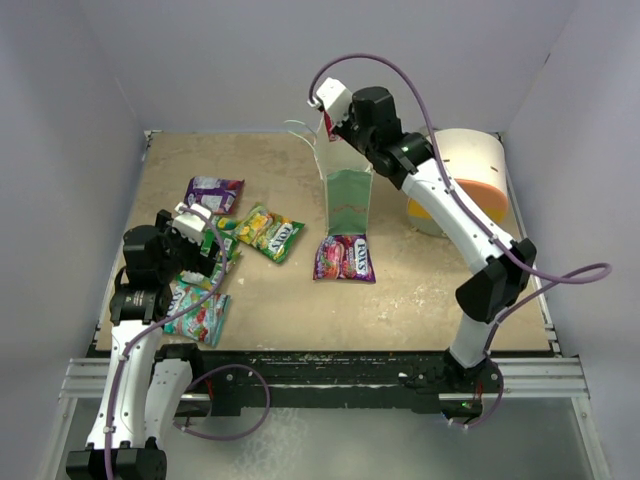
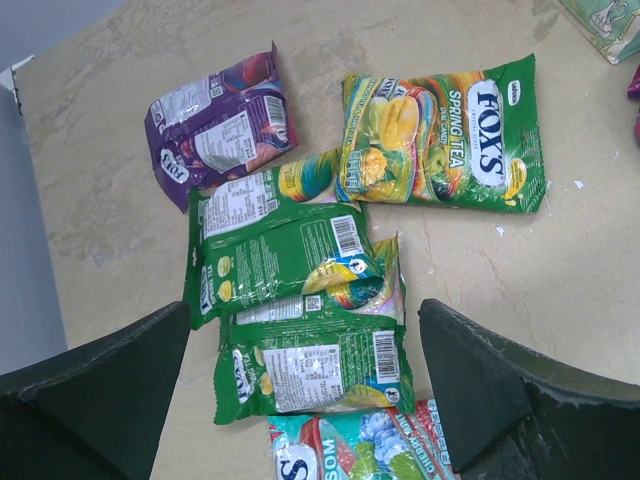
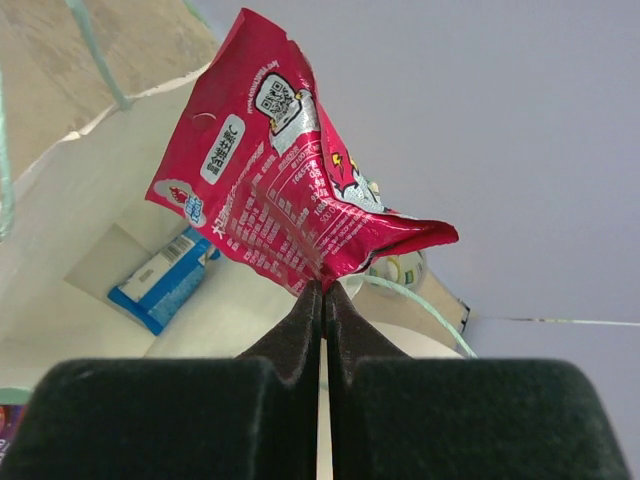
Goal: Place the snacks into the paper bag
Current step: Place the snack in the paper bag.
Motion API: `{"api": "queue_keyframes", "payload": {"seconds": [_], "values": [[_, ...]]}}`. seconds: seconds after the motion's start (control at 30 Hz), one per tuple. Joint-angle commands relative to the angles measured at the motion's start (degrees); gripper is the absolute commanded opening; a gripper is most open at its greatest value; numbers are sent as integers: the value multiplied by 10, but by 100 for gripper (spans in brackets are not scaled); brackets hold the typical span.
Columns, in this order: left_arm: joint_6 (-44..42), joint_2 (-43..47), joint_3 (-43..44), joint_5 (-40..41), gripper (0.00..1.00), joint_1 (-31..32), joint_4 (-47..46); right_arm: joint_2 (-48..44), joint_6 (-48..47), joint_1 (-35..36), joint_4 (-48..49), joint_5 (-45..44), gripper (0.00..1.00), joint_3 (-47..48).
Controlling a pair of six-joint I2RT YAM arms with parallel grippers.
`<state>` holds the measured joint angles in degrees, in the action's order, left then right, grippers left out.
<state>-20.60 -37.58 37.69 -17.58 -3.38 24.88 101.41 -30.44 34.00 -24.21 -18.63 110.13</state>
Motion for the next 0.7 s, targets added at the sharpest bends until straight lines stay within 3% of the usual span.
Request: {"api": "queue_keyframes", "payload": {"seconds": [0.0, 0.67], "values": [[-6, 5, 0, -13, 99, -4, -22, 18, -23, 0, -40, -41, 0, 63], [-8, 10, -3, -18, 99, -4, -22, 106, -63, 19, -144, -55, 0, 104]]}}
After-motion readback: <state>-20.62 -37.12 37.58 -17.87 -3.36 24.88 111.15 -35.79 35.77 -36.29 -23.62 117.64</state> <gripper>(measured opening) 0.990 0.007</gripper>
